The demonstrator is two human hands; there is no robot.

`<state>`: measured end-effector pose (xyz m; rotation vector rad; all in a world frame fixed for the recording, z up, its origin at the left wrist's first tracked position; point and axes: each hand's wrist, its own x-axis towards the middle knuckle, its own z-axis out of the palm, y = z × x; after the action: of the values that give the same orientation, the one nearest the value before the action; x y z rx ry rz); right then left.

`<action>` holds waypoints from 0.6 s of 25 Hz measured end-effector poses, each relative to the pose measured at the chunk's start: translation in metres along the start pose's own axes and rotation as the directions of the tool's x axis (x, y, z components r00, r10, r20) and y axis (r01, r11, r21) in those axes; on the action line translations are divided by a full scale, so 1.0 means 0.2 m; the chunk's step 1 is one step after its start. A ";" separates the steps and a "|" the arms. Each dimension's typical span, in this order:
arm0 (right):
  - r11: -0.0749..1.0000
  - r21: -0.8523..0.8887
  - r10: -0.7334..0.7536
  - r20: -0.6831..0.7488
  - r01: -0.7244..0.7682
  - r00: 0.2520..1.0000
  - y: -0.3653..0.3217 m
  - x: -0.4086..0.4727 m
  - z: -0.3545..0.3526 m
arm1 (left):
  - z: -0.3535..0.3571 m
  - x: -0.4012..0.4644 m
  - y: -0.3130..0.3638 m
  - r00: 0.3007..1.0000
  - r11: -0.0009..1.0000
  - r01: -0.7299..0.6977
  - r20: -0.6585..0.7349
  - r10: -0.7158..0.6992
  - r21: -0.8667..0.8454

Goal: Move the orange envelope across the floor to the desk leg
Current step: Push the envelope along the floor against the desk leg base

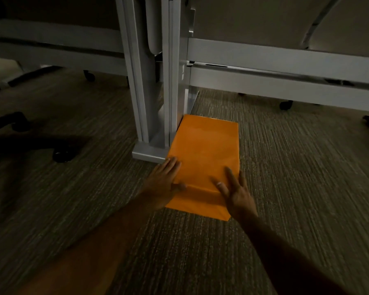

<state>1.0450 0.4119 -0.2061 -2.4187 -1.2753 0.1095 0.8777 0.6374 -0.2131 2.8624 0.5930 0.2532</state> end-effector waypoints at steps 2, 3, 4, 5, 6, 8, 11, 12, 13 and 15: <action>0.996 -0.011 0.094 0.029 -0.093 0.995 0.02 0.00 -0.01 | -0.01 0.00 0.00 1.000 0.999 0.008 0.014 -0.009 0.042; 0.994 -0.062 0.088 0.023 -0.087 0.996 0.03 0.01 -0.01 | -0.01 0.00 0.01 1.000 0.998 0.013 0.010 -0.014 0.057; 0.990 -0.126 0.062 0.028 -0.058 0.998 0.03 0.01 -0.01 | -0.01 0.00 0.02 1.000 0.997 0.010 0.006 -0.010 0.071; 0.984 -0.180 0.026 0.036 -0.019 0.999 0.02 0.00 -0.01 | -0.01 0.00 0.02 1.000 0.997 0.005 0.005 -0.005 0.081; 0.974 -0.228 -0.003 0.039 0.012 0.999 0.00 0.00 0.00 | -0.01 -0.01 0.02 1.000 0.996 0.002 0.000 -0.002 0.086; 0.952 -0.301 -0.041 0.032 0.048 0.999 -0.05 -0.03 0.06 | 0.00 -0.01 0.02 1.000 0.995 0.004 -0.015 -0.003 0.096; 0.946 -0.322 -0.033 0.025 0.040 0.999 -0.08 -0.04 0.11 | 0.00 0.00 0.03 1.000 0.995 0.010 -0.029 -0.007 0.103; 0.948 -0.317 -0.022 0.030 0.030 0.999 -0.08 -0.03 0.10 | 0.00 0.01 0.02 0.999 0.995 0.006 -0.039 -0.002 0.104; 0.948 -0.319 -0.013 0.034 0.023 0.999 -0.08 -0.01 0.10 | 0.00 0.03 0.02 0.999 0.995 0.004 -0.039 0.000 0.104; 0.946 -0.325 0.004 0.035 0.008 0.999 -0.08 0.03 0.10 | -0.01 0.05 0.01 0.999 0.995 0.005 -0.034 -0.001 0.102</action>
<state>1.0306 0.4305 -0.2175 -2.7016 -1.4061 -0.0665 0.8875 0.6402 -0.2093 2.9605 0.6338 0.2795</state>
